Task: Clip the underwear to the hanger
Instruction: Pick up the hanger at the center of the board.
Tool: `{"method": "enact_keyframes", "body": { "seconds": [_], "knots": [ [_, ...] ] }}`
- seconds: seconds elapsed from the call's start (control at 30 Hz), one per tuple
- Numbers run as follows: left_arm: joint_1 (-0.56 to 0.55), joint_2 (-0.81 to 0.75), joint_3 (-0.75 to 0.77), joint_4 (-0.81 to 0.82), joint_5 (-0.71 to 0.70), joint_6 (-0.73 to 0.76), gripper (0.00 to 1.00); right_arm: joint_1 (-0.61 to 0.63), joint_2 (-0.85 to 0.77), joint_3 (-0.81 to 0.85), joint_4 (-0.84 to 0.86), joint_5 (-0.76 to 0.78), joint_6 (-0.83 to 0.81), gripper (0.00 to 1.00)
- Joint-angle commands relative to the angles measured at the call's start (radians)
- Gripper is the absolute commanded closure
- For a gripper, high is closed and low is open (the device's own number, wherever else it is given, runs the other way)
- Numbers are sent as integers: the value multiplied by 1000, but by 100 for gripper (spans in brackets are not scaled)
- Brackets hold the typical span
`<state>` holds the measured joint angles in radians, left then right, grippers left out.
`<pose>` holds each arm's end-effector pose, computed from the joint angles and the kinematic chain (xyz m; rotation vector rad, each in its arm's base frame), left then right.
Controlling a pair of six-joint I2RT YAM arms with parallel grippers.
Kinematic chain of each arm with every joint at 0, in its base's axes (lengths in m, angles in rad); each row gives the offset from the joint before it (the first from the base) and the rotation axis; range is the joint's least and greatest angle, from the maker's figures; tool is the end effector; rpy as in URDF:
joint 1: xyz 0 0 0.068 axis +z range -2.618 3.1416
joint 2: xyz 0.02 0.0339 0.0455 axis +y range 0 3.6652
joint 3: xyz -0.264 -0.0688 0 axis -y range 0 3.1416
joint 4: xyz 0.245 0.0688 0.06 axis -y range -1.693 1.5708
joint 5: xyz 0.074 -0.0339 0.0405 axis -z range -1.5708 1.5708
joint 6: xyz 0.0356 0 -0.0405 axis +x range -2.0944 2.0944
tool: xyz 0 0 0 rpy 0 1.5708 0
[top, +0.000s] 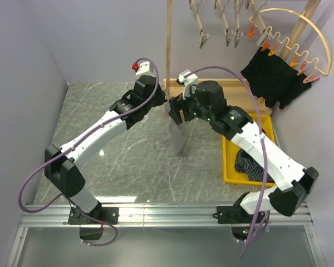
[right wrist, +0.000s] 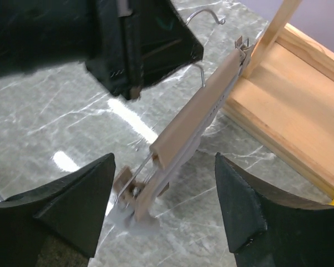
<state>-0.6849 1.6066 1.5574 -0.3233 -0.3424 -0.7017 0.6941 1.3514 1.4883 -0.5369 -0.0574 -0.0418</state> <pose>0.2997 -0.2294 0.3861 -0.2470 1.9512 -0.5927 0.2277 0.1922 0.4214 -0.7554 1.8537 0.4795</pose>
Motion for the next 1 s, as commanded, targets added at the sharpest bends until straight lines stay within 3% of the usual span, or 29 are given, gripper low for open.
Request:
{"method": "enact_keyframes", "body": {
  "seconds": [0.0,0.53,0.63,0.73,0.77,0.97],
  "knots": [
    [-11,3,59,36,-18,-16,100,-1,61,72,6,54,36,24],
    [-28,16,87,27,-44,-30,100,-2,170,87,-51,88,114,57],
    [-28,19,93,24,-43,-33,100,-5,178,90,-60,109,109,68],
    [-28,19,96,17,-49,-48,100,-8,183,90,-66,125,100,86],
    [-28,21,98,13,-56,-56,100,-8,184,95,-69,125,97,98],
    [-28,29,104,4,-69,-91,100,-10,183,110,-71,119,83,100]
  ]
}}
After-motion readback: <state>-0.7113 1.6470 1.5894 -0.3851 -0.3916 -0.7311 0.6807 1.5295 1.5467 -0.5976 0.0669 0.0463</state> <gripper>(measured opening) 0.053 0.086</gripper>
